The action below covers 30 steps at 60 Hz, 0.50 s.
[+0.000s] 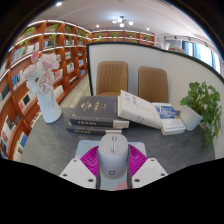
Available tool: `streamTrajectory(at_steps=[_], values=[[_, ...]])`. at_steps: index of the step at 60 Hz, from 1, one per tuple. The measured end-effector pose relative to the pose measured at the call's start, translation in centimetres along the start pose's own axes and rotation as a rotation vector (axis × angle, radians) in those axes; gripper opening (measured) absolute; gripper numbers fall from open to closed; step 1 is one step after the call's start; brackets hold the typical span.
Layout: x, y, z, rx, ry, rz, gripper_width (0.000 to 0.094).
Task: Arrange mouse
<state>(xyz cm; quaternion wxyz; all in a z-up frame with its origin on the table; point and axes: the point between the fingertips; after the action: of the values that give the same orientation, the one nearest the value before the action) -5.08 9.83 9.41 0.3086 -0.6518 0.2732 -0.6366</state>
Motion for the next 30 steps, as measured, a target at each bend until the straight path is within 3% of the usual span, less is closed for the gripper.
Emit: streamTrajectory(at_steps=[14,16,30], values=[[-5.7,9.0,-1.2,-0.002,-0.043,-0.147,0.0368],[-6.0,8.4,-1.3,-0.006,-0.041,-0.108,0.0369],[-6.5,8.4,-1.4,-0.023,-0.036,-0.096,0.05]])
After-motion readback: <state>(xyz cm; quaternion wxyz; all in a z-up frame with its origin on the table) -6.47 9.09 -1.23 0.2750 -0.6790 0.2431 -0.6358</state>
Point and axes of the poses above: the point between the fingertips, and its own axes, seen from behind it with the camera up: z to the right, y down, x backward, against the way the camera looks
